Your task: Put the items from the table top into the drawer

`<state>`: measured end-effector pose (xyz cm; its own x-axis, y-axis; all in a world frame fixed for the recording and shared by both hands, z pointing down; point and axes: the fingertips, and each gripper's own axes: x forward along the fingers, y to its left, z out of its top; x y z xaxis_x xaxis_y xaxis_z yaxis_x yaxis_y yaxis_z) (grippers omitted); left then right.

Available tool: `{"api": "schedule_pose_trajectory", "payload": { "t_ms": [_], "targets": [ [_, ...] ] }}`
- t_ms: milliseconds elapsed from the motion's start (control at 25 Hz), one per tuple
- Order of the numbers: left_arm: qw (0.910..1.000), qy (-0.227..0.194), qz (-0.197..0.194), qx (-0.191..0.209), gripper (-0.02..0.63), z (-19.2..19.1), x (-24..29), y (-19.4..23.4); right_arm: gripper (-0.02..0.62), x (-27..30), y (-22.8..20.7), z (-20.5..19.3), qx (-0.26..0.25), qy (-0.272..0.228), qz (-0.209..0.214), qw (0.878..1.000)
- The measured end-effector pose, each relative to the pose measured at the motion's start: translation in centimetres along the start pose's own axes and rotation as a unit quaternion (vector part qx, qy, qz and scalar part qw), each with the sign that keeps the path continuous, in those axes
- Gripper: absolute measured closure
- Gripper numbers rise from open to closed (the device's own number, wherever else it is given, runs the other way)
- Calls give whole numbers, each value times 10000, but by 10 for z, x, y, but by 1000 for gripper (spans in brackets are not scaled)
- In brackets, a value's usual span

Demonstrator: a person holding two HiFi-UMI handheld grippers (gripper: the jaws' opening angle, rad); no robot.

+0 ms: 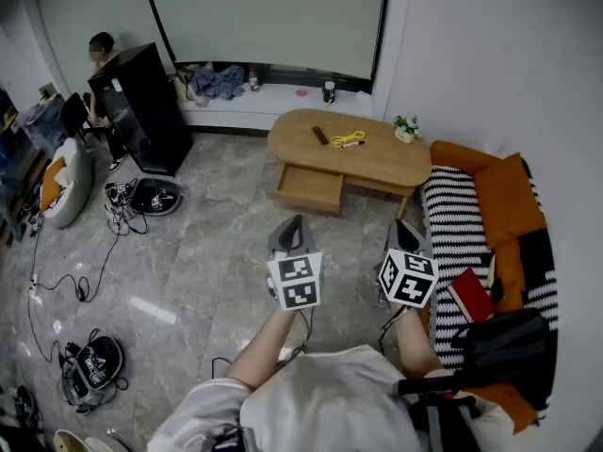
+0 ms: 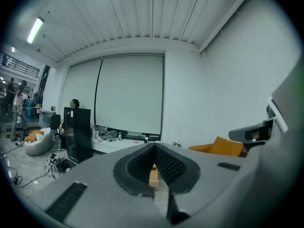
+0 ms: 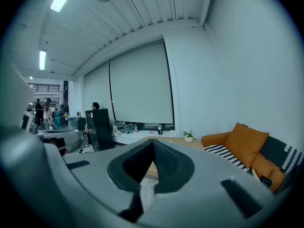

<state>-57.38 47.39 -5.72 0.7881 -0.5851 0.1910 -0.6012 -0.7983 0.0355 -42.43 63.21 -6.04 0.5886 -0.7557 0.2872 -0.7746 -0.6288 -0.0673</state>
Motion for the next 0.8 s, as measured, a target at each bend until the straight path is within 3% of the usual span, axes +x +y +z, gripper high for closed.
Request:
{"api": "schedule_pose_trajectory", "payload": {
  "t_ms": [320,800],
  "targets": [
    [10000,73,-20,-64,600,-2,13,17,603,14,12,6,-111,-36,-9,9999],
    [9995,218,-210,-72,600,-13,43,50,603,43,17,-19,208,344,-271,9988]
  ]
}}
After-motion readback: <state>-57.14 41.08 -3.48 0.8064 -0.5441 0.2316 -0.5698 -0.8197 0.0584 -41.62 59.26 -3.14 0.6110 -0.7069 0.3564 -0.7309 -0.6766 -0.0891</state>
